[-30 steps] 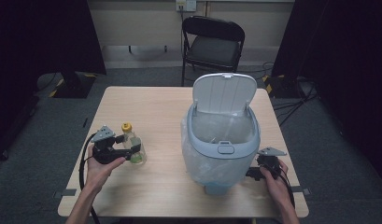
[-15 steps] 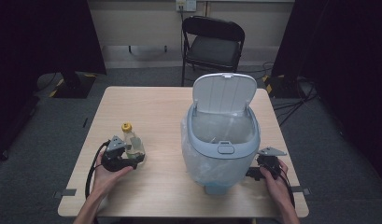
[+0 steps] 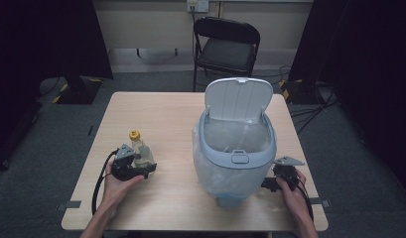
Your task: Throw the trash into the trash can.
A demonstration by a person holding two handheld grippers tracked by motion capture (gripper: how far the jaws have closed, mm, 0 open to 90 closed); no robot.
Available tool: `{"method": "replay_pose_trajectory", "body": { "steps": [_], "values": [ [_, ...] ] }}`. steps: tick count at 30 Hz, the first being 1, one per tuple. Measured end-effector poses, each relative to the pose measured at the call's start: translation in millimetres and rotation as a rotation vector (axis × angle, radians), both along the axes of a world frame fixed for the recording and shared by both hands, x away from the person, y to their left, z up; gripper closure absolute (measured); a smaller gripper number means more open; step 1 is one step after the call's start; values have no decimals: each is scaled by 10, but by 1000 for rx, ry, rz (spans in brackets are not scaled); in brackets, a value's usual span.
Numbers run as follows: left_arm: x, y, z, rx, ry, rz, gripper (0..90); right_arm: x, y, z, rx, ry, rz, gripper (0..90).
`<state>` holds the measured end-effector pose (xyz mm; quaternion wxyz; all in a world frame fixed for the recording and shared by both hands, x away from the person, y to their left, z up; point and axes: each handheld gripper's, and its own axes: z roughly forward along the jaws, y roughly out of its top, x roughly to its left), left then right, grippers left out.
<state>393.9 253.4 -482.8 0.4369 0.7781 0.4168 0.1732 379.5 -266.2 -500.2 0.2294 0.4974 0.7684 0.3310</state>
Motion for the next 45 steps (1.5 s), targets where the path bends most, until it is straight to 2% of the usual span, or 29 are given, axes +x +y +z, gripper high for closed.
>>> {"method": "replay_pose_trajectory", "body": {
  "steps": [3, 4, 10, 15, 20, 23, 25, 26, 29, 38, 45],
  "values": [
    [2, 1, -23, -28, 5, 13, 224, 0, 0, 0, 0, 0, 0, 122],
    [-1, -4, -22, -8, 3, 12, 238, 0, 0, 0, 0, 0, 0, 122],
    [-15, -30, 30, 41, -17, 25, 274, 0, -1, -1, -1, -1, 1, 122],
    [-24, -3, 40, 28, -10, 37, 279, 0, 0, 0, 0, 0, 0, 122],
    [-26, 32, 43, 3, 2, 45, 280, 0, 0, 0, 0, 0, 0, 122],
    [-32, 64, 72, -94, 43, 35, 280, 0, 0, 0, 0, 0, 0, 122],
    [-66, 44, 122, -86, 20, 38, 280, 0, 0, 0, 0, 0, 0, 122],
    [-76, 46, 148, -68, 6, 31, 280, 0, 0, 0, 0, 0, 0, 122],
    [-92, 42, 192, -98, -1, 30, 280, 0, 0, 0, 0, 0, 0, 122],
    [-101, 52, 296, -145, -34, 31, 280, 0, 0, 0, 0, 0, 0, 122],
    [-172, 54, 481, -178, -80, 25, 280, 1, 0, 0, 0, 0, 0, 122]
  ]
}}
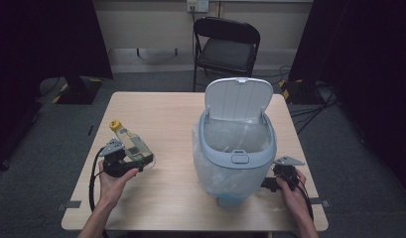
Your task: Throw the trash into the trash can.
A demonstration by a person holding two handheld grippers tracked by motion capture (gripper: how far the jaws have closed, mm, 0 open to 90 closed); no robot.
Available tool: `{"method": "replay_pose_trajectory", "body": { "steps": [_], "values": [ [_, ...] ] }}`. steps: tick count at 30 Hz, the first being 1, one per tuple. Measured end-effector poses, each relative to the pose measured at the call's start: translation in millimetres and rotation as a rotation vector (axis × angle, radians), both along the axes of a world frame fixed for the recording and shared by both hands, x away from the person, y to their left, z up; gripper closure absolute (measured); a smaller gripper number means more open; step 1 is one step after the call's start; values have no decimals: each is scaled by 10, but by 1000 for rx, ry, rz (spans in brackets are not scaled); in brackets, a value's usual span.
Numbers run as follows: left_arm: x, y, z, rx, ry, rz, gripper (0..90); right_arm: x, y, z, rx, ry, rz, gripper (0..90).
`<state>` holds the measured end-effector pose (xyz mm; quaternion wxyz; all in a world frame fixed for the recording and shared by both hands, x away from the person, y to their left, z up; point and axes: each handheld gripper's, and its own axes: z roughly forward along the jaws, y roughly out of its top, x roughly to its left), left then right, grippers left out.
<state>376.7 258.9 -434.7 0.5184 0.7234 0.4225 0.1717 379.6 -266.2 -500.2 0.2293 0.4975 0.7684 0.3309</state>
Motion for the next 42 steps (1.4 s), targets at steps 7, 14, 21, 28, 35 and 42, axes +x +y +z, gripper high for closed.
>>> {"method": "replay_pose_trajectory", "body": {
  "steps": [7, 14, 21, 28, 35, 42],
  "values": [
    [-89, -22, 137, -9, -51, -7, 280, 0, 0, 0, 0, 0, 0, 122],
    [-120, -54, 270, -22, -91, -30, 280, 0, 0, 0, 0, 0, 0, 122],
    [-201, -94, 449, -35, -130, -42, 280, 0, 0, 0, 0, 0, 0, 122],
    [-262, -78, 587, -42, -166, -37, 280, 0, 0, 0, 0, 0, 0, 122],
    [-236, -143, 836, -58, -222, -83, 280, 0, 0, 0, 0, 0, 0, 122],
    [-262, -226, 1165, -99, -295, -109, 280, 0, 0, 0, 0, 0, 0, 122]
  ]
}}
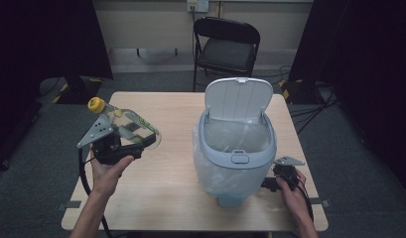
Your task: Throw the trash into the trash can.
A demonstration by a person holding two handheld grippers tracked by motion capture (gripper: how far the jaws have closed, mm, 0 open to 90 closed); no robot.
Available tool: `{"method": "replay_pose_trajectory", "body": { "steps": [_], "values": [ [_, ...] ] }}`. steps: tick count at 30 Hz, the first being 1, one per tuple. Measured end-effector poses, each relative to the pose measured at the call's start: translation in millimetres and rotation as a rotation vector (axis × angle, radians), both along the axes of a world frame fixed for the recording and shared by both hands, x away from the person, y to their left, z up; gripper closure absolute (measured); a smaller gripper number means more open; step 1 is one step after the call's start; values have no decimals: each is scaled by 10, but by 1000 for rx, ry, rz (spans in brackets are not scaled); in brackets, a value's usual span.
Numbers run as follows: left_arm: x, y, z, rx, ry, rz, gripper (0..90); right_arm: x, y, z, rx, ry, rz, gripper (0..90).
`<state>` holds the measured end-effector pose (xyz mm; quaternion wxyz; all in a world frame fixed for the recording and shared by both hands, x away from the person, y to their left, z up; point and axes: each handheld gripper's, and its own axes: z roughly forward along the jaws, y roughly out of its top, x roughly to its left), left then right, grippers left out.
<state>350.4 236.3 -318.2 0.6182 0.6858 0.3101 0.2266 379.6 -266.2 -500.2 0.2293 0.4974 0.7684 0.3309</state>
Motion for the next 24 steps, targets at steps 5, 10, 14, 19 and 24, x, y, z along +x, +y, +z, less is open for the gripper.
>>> {"method": "replay_pose_trajectory", "body": {
  "steps": [5, 10, 14, 19, 24],
  "values": [
    [-17, 18, 133, -26, -26, -7, 280, 0, 0, 0, 0, 0, 0, 122],
    [-33, 7, 303, -62, -61, -27, 280, 0, 0, 0, 0, 0, 0, 122],
    [-30, -38, 430, -103, -80, -64, 280, 0, 0, 0, 0, 0, 0, 122],
    [-26, -147, 550, -118, -110, -107, 280, 0, 0, 0, 0, 0, 0, 122],
    [-38, -222, 625, -125, -122, -154, 280, 0, 0, 0, 0, 0, 0, 122]
  ]
}}
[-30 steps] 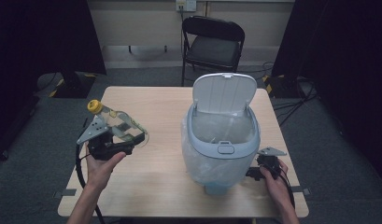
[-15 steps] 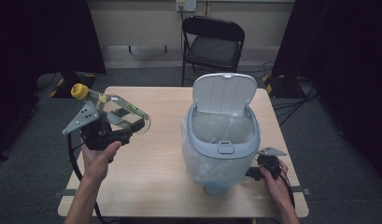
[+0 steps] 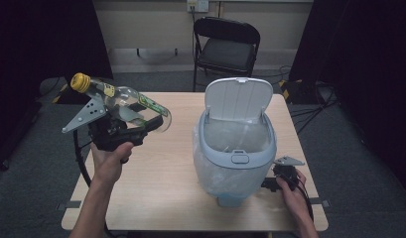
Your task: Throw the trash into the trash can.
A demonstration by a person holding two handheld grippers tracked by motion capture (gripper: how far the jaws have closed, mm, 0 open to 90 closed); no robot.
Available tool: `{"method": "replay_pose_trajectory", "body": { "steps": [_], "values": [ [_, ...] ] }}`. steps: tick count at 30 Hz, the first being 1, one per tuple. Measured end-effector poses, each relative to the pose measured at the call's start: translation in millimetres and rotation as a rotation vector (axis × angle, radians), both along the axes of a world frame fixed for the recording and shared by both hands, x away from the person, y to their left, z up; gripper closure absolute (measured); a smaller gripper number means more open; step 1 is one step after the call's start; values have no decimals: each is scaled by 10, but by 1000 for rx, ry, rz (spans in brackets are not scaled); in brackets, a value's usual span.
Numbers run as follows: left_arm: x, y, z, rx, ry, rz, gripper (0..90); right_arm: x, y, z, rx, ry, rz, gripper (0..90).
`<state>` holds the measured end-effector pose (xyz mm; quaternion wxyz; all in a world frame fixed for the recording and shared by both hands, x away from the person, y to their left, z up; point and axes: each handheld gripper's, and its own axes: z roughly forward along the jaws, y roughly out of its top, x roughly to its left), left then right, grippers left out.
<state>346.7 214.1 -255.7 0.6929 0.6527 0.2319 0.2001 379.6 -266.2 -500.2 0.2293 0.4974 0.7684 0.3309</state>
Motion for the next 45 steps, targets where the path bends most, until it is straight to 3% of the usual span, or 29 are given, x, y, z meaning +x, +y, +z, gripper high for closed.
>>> {"method": "replay_pose_trajectory", "body": {
  "steps": [15, 17, 21, 27, 28, 30, 40, 45],
  "values": [
    [62, -366, 277, -32, -32, -112, 279, 0, 0, 0, 0, 0, 0, 122],
    [86, -470, 331, -53, -27, -124, 280, 0, 0, 0, 0, 0, 0, 122],
    [115, -564, 359, -56, -14, -149, 279, 0, 0, 0, 0, 0, 0, 122],
    [178, -790, 412, -38, 7, -180, 280, 0, 0, 0, 0, 0, 0, 122],
    [203, -882, 441, 8, 9, -180, 280, 0, 0, 0, 0, 0, 0, 122],
    [230, -955, 453, 35, 6, -195, 279, 0, 0, 0, 0, 0, 0, 122],
    [323, -1276, 466, 67, 48, -255, 279, 0, 0, 0, 0, 0, 0, 122],
    [385, -1410, 439, 108, 67, -283, 279, 0, 0, 0, 0, 0, 0, 122]
  ]
}}
